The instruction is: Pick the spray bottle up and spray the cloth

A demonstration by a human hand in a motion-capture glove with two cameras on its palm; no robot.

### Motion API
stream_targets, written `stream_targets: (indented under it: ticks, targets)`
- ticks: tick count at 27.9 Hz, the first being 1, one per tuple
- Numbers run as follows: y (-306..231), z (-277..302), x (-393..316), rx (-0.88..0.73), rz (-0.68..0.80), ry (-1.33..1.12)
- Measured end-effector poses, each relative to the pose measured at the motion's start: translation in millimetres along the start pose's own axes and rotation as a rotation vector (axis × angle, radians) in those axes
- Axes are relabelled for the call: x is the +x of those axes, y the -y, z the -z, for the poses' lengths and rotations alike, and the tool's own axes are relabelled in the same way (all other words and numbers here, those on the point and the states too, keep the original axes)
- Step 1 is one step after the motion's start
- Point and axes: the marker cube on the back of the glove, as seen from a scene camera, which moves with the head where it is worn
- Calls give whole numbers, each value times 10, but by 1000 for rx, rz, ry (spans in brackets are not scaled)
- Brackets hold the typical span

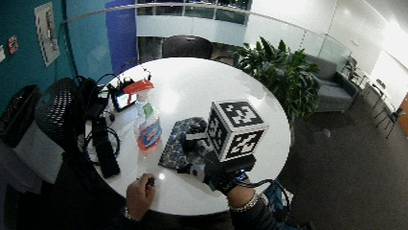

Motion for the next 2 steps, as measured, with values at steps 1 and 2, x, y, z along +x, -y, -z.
stream_targets:
  ticks: [1, 2]
  targets:
    - [-5, 0, -5, -1, 2, 0]
    - [-8, -1, -8, -2, 4, 1]
